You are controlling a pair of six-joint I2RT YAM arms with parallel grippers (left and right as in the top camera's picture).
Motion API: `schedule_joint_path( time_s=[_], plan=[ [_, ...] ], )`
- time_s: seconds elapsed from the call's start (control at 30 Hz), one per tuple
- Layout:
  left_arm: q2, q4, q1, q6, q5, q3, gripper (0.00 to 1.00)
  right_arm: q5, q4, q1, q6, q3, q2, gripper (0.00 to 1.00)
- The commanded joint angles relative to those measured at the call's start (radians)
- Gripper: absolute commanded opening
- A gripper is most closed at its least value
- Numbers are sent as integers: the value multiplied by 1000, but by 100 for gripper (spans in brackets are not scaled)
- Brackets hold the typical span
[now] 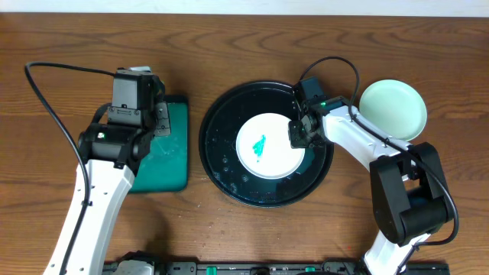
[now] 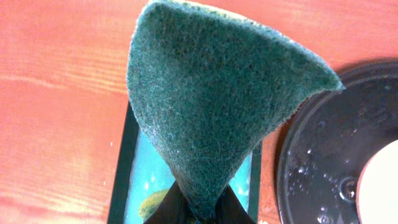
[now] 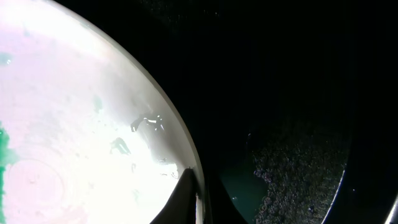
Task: Clean dirty plates on tray and stack at the side
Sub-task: 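Grasp the sponge in the basin with the left gripper, then carry the sponge with the left gripper to the white plate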
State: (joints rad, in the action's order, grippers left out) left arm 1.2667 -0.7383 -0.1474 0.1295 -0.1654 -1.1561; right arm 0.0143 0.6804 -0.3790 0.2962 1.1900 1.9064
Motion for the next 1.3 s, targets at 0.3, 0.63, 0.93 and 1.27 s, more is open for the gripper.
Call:
schedule_joint_path(
  time_s=[0.3, 0.63, 0.93, 1.27],
  plan=[
    [302, -188, 36, 138, 264, -10, 7, 48, -11, -10, 21, -16, 55, 1],
    [315, -279, 100, 237, 293, -10, 7, 70, -12, -10, 21, -16, 55, 1],
    [315, -387, 132, 251, 298, -10, 7, 73, -12, -10, 21, -16, 55, 1],
    [315, -301, 50, 225, 487, -11, 7, 73, -14, -10, 21, -16, 55, 1]
  ],
)
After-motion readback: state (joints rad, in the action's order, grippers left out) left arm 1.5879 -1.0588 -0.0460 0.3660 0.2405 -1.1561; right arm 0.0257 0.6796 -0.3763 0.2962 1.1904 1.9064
